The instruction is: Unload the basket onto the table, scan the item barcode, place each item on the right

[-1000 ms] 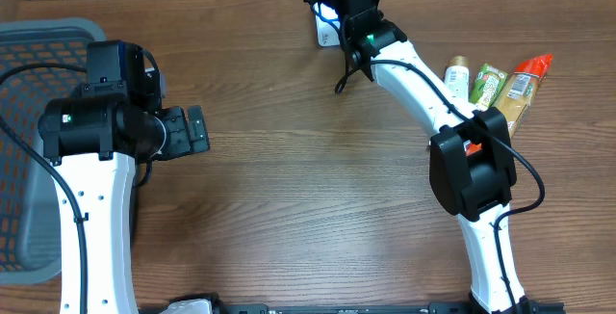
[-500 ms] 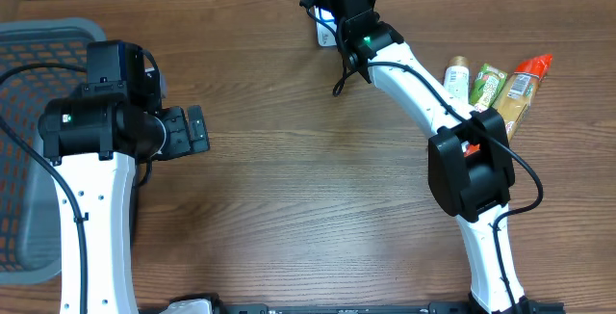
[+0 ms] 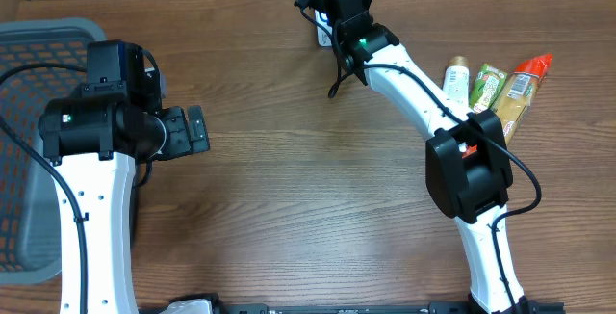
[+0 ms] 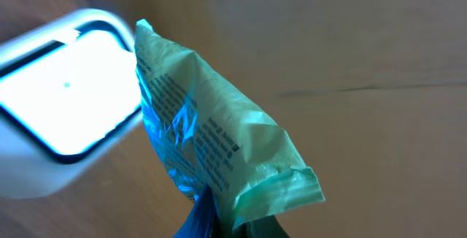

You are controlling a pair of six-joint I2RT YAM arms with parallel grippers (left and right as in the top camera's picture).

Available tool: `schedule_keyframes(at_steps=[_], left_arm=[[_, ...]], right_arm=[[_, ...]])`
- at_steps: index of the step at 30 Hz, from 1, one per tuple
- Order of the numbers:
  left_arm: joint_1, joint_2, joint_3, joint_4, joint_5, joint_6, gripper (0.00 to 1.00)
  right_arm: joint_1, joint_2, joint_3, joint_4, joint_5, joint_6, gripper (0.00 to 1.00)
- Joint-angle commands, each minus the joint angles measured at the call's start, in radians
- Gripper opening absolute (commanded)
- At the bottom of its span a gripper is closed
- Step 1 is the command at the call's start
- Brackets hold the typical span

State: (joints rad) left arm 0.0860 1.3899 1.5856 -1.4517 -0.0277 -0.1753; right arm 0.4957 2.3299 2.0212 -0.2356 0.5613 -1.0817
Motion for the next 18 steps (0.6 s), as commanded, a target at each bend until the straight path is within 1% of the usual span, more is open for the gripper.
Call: schedule_keyframes(at_steps=[1,4,6,9,10,13,16,18], left_arm=[[0.005,0.002,0.013,-0.003,-0.006,0.022,1.0],[0.005,0.002,0.013,-0.003,-0.006,0.022,0.99],[0.005,0.002,0.013,-0.003,-0.006,0.022,0.99],[0.005,0.002,0.013,-0.003,-0.006,0.022,0.99],[0.005,0.002,0.013,-0.003,-0.006,0.022,1.0],[0.005,0.002,0.013,-0.003,-0.006,0.022,0.99],[0.005,0.002,0.013,-0.003,-0.006,0.022,1.0],[0.005,0.002,0.013,-0.003,-0.006,0.022,0.99]], right_arm=[[0.007,-0.119,0.003,-0.044,-0.075,0.142,0.04],[0.006,-0.217,0.003,-0.134,-0.137,0.296,0.04],[0.005,-0.299,0.003,-0.236,-0.22,0.438,0.04],[-0.015,-0.422,0.003,-0.387,-0.37,0.716,0.04],[-0.032,-0.469,0.003,-0.451,-0.432,0.85,0.04],[-0.097,-0.563,0.003,-0.615,-0.57,1.15,0.04],[-0.185,-0.615,0.003,-0.798,-0.646,1.414,0.04],[-0.245,-0.621,0.002,-0.918,-0.66,1.538,0.04]])
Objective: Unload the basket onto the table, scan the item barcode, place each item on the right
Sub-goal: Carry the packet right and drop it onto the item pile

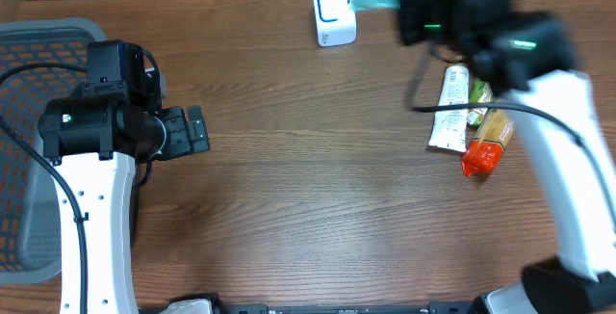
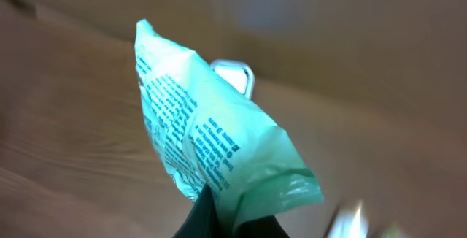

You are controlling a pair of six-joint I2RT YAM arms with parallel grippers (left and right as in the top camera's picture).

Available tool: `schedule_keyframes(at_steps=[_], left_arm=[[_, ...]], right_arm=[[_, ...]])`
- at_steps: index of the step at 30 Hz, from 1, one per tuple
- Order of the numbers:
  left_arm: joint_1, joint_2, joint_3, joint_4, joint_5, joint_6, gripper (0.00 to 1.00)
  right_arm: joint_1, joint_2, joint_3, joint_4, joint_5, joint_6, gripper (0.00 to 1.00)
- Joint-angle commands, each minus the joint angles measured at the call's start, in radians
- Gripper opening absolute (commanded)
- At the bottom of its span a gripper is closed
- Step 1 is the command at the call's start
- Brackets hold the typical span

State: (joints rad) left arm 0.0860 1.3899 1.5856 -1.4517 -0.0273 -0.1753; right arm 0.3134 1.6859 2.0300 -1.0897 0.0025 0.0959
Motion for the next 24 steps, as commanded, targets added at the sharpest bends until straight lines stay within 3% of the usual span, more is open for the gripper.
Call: schedule_keyframes(at_steps=[1,4,8,20,22,24], left_arm=[[0.005,0.002,0.013,-0.003,-0.006,0.022,0.99],[0.005,0.002,0.013,-0.003,-0.006,0.022,0.99],[0.005,0.002,0.013,-0.003,-0.006,0.022,0.99],[0.005,0.002,0.013,-0.003,-0.006,0.022,1.0],[0.005,0.002,0.013,-0.003,-0.006,0.022,0.99],[0.005,0.002,0.013,-0.003,-0.006,0.022,1.0]], right_arm=[[-0.095,0.026,-0.011,-0.128,-0.101,0.421,0.04],[-0.171,0.042,-0.055,-0.244,-0.066,0.534,0.04],[-0.234,0.043,-0.192,-0.266,0.052,0.633,0.04],[-0.35,0.044,-0.601,-0.016,0.091,0.659,0.05],[-0.362,0.044,-0.629,-0.006,0.092,0.658,0.11],[-0.37,0.044,-0.634,-0.006,0.093,0.64,0.26]])
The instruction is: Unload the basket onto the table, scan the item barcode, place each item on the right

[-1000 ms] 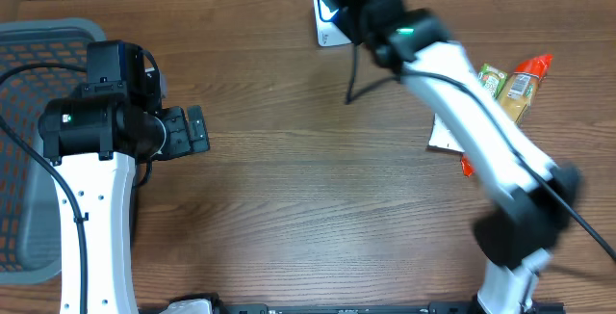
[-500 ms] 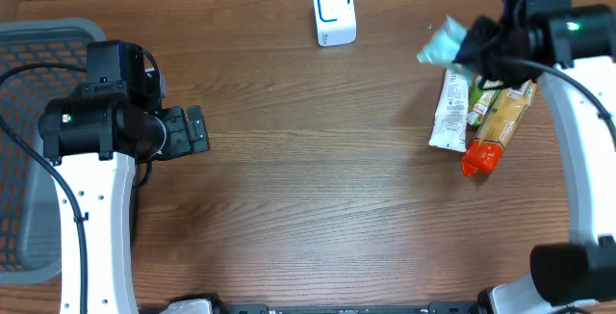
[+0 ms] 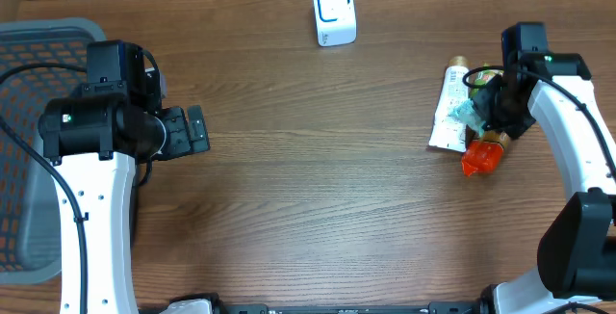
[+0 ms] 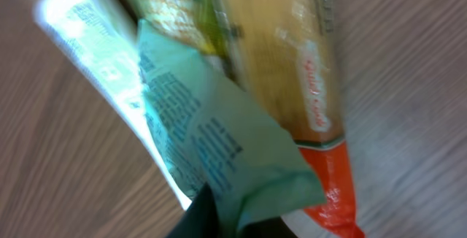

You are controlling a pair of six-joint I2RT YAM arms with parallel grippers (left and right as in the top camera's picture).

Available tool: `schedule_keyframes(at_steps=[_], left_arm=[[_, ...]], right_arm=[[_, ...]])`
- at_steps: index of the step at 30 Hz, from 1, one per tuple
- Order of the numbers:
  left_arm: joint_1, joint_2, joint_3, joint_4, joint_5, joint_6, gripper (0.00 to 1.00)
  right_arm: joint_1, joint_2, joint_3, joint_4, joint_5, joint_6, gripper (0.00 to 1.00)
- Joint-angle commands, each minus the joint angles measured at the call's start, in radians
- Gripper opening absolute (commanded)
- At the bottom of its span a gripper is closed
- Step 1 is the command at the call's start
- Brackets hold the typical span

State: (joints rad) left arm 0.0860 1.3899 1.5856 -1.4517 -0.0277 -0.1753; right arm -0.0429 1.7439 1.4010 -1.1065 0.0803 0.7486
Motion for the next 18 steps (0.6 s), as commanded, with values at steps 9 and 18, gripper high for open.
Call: schedule_keyframes(at_steps=[9,18], left_arm=[[0.005,0.002,0.013,-0.003,-0.006,0.022,0.99],[0.005,0.002,0.013,-0.003,-0.006,0.022,1.0]], right_arm=[[-0.016,-0.034,0.088,-0.049,-0.09,-0.214,0.94],[0.01,-0.141,0.23,-0.2,-0.245,-0.439,1.0]])
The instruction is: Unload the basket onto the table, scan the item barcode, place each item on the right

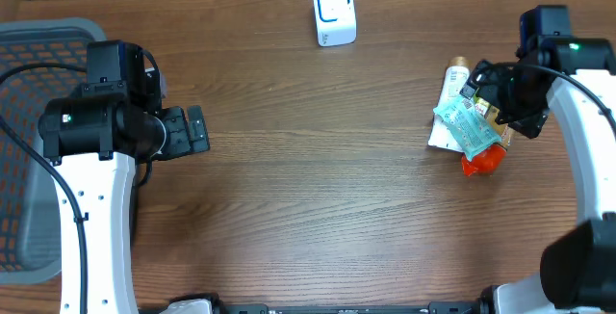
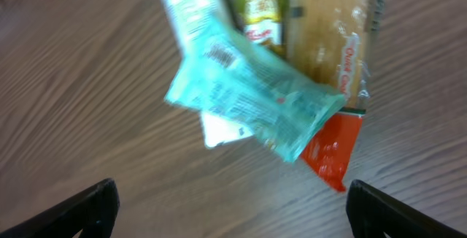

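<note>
The teal packet [image 1: 469,128] [image 2: 255,96] lies across the pile of items at the right of the table, free of any grip. My right gripper [image 1: 500,91] [image 2: 233,198] hovers open just above it, its fingertips [image 2: 95,205] wide apart. The white barcode scanner [image 1: 334,12] stands at the back middle of the table. My left gripper [image 1: 195,130] hangs open and empty at the left, far from the items.
Under the teal packet lie a white tube [image 1: 449,97] [image 2: 188,4], a green packet [image 2: 257,4] and an orange packet with a red end [image 1: 483,158] [image 2: 332,147]. A grey basket [image 1: 38,35] stands at the far left edge.
My right gripper has opened and let go of the teal packet, which now rests on the pile. The gripper stands slightly higher and further back. The left arm has not moved.
My right gripper held the teal packet in front of the scanner at the back. Then it held it away to the right of the scanner. Then it held it down at the pile of items, and now the packet lies released there.
</note>
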You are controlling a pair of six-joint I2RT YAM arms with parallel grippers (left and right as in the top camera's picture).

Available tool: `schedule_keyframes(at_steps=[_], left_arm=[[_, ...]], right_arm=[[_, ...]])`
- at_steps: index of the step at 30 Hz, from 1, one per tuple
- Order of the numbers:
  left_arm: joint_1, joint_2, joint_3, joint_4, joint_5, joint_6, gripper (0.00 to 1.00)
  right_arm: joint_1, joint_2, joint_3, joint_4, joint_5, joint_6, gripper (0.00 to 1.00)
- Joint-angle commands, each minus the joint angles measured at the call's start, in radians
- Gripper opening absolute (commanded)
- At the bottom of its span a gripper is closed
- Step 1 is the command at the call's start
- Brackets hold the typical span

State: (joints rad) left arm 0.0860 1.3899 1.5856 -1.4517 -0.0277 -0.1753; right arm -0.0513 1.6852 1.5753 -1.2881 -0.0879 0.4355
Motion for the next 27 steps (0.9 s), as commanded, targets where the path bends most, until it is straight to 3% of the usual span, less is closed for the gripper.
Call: schedule_keyframes(at_steps=[1,6,19,27], left_arm=[[0.005,0.002,0.013,-0.003,-0.006,0.022,1.0],[0.005,0.002,0.013,-0.003,-0.006,0.022,0.99],[0.005,0.002,0.013,-0.003,-0.006,0.022,1.0],[0.005,0.002,0.013,-0.003,-0.006,0.022,0.99]], right_arm=[[0.024,-0.103,0.066,-0.036,-0.081,-0.146,1.0],[0.051,-0.224,0.092,-0.104,-0.082,-0.207,1.0],[0.052,-0.649,0.097,-0.263,-0.101,-0.202,1.0],[0.052,-0.785,0.097,-0.36,-0.101,-0.2,1.0]])
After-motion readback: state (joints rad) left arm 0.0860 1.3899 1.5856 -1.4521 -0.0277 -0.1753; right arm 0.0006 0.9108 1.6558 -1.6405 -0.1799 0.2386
